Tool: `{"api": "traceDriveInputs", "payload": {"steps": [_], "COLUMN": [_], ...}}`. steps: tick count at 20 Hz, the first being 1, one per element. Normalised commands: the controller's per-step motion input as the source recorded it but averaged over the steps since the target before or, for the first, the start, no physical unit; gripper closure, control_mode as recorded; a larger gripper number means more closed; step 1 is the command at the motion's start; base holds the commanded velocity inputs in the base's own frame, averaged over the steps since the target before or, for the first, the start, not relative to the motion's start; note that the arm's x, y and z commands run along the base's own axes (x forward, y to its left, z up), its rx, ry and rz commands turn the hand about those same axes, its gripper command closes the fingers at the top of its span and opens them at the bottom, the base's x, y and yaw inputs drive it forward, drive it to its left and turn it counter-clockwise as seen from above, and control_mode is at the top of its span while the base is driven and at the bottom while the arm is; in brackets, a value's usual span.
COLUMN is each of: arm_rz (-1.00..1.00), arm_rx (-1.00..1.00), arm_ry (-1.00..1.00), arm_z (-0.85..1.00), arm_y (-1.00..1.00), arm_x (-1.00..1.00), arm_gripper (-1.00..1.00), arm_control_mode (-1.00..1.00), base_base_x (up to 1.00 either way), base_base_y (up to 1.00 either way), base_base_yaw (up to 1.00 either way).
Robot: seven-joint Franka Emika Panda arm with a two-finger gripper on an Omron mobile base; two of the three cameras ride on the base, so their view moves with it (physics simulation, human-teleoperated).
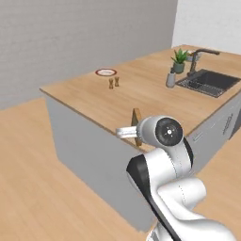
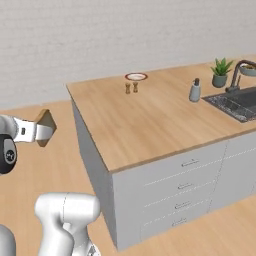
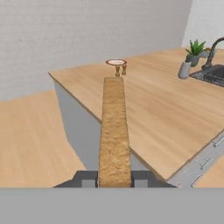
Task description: Start the toaster. Once the lever pops up, take the bread to the plate on the dining counter.
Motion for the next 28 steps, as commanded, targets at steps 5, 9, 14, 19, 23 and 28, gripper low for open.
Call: {"api": "traceDriveInputs", "payload": {"steps": [5, 9, 14, 19, 23, 28], "arm_rz": [0.00, 0.00, 0.00, 0.00, 0.00, 0.00], "arm_rx": [0.00, 0.00, 0.00, 0.00, 0.00, 0.00], "arm_ry": [0.00, 0.00, 0.00, 0.00, 0.00, 0.00], "arm_z": [0.00, 0.00, 0.00, 0.00, 0.00, 0.00], "arm_y": [0.00, 0.00, 0.00, 0.00, 0.00, 0.00], "arm_x": [0.00, 0.00, 0.00, 0.00, 0.00, 0.00], "arm_gripper": [1.00, 1.00, 1.00, 1.00, 1.00, 1.00], "arm_control_mode": [1.00, 1.00, 1.00, 1.00, 1.00, 1.00], "base_base_x": [0.48, 0.49, 0.54, 0.69, 0.79, 1.00], "base_base_y": [1.00, 1.00, 1.00, 1.00, 1.00, 1.00], "base_base_yaw": [-0.23, -0.24, -0.13, 0.00, -0.03, -0.24]}}
